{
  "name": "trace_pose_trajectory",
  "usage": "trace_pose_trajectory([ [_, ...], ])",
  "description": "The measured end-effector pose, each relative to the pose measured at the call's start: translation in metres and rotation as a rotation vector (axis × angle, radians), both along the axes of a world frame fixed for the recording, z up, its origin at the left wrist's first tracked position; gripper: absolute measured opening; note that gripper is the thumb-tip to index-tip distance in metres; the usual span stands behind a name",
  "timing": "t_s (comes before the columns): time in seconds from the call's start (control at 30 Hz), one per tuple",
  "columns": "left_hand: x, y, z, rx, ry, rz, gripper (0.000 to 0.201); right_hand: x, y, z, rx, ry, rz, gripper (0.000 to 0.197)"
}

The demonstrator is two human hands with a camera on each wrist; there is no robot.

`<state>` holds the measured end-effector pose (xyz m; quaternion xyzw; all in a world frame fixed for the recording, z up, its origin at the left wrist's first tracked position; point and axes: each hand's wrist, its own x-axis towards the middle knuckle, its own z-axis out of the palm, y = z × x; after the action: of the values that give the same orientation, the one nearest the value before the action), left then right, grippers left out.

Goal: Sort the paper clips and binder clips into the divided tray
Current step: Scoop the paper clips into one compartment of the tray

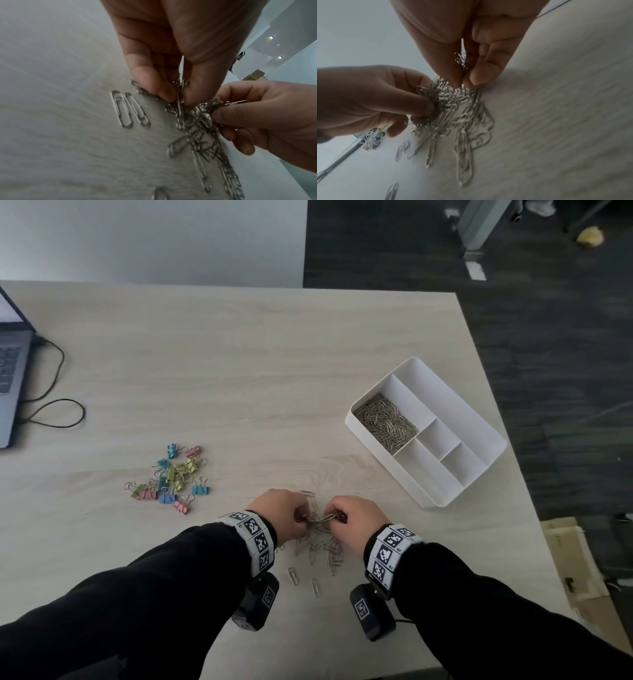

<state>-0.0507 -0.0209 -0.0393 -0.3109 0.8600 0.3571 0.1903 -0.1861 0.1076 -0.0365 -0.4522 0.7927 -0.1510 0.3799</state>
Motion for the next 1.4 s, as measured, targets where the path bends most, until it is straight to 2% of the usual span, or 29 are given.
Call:
trace_pose_trajectory([
  [0.17,-0.004,-0.009,0.006,0.031,-0.011,-0.025,0.016,-0.015,0.000,0.008,-0.021,-0.046,-0.068,0.015],
  [0.43,-0.009,-0.021,0.020,0.057,-0.043,-0.013,0.013,-0.061,-0.015,0.039,-0.111,-0.162,-0.365,0.015],
  [0.67,-0.024,-0.026,0.030,0.119,-0.058,0.040,0.011,-0.130,-0.041,0.063,-0.163,0.059,-0.468,0.006],
  [0.83,-0.037,-0.028,0.038,0.187,-0.043,0.105,0.012,-0.162,-0.053,0.065,-0.136,0.266,-0.397,0.008],
  [0.93,-0.049,-0.028,0.043,0.217,-0.021,0.133,0.008,-0.171,-0.050,0.061,-0.058,0.298,-0.341,0.018],
  [1.07,-0.077,-0.030,0.055,0.258,0.060,0.196,0.006,-0.172,-0.037,0.061,-0.120,0.260,-0.334,0.026],
  [1.23,-0.126,-0.031,0.071,0.369,0.278,0.359,0.006,-0.157,-0.005,0.058,-0.229,0.151,-0.501,0.014],
  [1.4,-0.168,-0.029,0.082,0.408,0.437,0.511,0.008,-0.130,0.027,0.053,-0.188,0.030,-0.475,0.012],
])
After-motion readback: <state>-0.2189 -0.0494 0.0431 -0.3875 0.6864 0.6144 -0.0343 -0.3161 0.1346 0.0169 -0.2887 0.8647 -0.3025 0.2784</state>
